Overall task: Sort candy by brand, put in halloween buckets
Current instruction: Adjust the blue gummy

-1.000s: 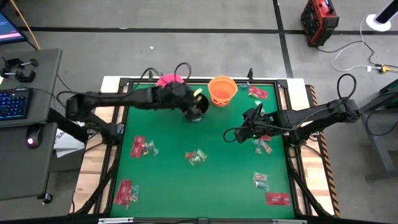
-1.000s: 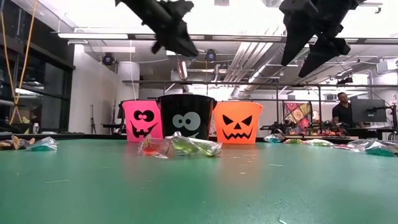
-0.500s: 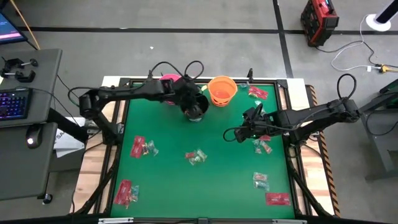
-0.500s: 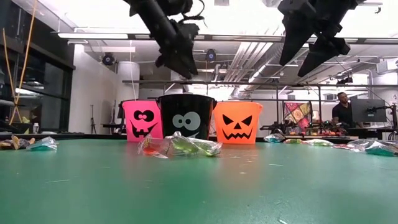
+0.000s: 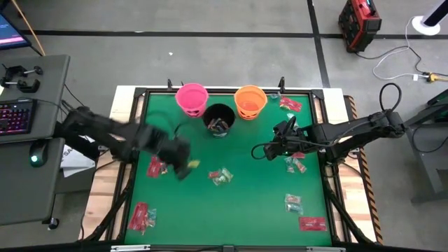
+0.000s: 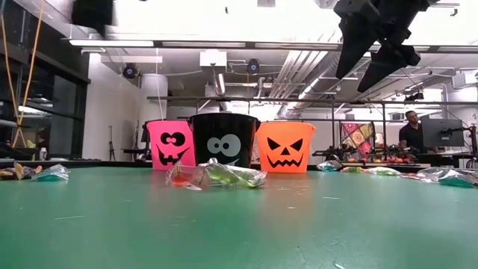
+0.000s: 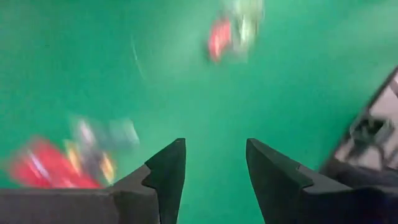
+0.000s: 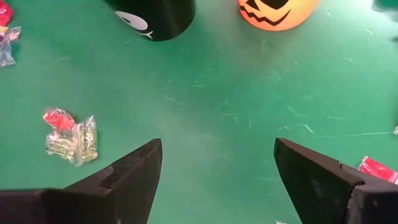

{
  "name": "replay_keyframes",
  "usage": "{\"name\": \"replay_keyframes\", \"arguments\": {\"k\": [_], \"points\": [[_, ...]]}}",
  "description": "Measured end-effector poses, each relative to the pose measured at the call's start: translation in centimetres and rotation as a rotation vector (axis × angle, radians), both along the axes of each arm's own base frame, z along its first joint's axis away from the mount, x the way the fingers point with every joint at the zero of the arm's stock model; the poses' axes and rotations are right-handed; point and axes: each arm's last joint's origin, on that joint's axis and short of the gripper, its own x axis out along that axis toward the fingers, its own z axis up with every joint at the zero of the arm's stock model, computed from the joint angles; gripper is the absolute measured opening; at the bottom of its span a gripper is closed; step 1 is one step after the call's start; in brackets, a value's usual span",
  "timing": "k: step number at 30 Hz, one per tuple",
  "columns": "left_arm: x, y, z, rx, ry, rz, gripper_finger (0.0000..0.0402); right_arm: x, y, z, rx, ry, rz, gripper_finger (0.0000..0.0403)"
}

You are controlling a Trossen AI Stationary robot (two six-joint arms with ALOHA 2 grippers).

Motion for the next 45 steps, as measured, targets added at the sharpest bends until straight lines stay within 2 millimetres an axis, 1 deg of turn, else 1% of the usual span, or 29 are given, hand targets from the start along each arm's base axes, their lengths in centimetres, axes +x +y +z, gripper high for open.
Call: {"name": "replay_keyframes", "arguments": {"k": [2, 4, 7, 9, 12, 13, 15, 19, 25, 28, 32, 39, 42, 45], "points": [[-1.6, -2.5, -1.4, -0.071, 0.075, 0.055, 0.0153, 0.0, 0.0, 0.0, -0.003, 0.002, 0.006, 0.0302], [-3.1, -4.9, -2.9, -0.145, 0.187, 0.090, 0.0150, 0.0, 0.0, 0.0, -0.002, 0.002, 0.006, 0.0302], [-5.1, -8.4, -5.1, -0.258, 0.375, 0.093, 0.0147, 0.0, 0.1, 0.0, 0.010, 0.006, 0.021, 0.0302], [-6.0, -10.8, -6.4, -0.328, 0.440, 0.071, 0.0146, 0.0, 0.1, 0.0, 0.007, 0.013, 0.042, 0.0302], [-6.8, -13.9, -7.8, -0.400, 0.476, 0.060, 0.0146, 0.0, 0.1, 0.0, -0.003, 0.021, 0.062, 0.0302], [-7.0, -14.8, -8.3, -0.405, 0.482, 0.061, 0.0146, 0.0, 0.1, 0.0, -0.003, 0.021, 0.062, 0.0302], [-7.3, -15.9, -9.3, -0.391, 0.508, 0.078, 0.0146, 0.0, 0.1, 0.0, -0.003, 0.021, 0.062, 0.0302], [-7.4, -16.6, -10.8, -0.337, 0.549, 0.107, 0.0146, 0.0, 0.1, 0.0, -0.003, 0.020, 0.062, 0.0302], [-6.9, -17.2, -13.1, -0.260, 0.578, 0.051, 0.0146, 0.1, 0.1, 0.0, -0.008, 0.020, 0.070, 0.0302], [-6.7, -17.3, -14.1, -0.234, 0.596, 0.056, 0.0146, 0.1, 0.1, 0.0, -0.007, 0.020, 0.069, 0.0302], [-6.4, -17.3, -15.0, -0.211, 0.609, 0.071, 0.0146, 0.1, 0.1, 0.0, -0.006, 0.019, 0.068, 0.0302], [-6.0, -17.4, -16.4, -0.170, 0.621, 0.025, 0.0146, 0.1, 0.1, 0.0, -0.003, 0.018, 0.065, 0.0302], [-5.6, -17.2, -16.6, -0.176, 0.628, 0.013, 0.0146, 0.1, 0.1, 0.0, -0.001, 0.017, 0.062, 0.0302], [-4.7, -16.5, -16.5, -0.184, 0.607, -0.001, 0.0146, 0.1, 0.1, 0.0, -0.001, 0.016, 0.062, 0.0302]]}}
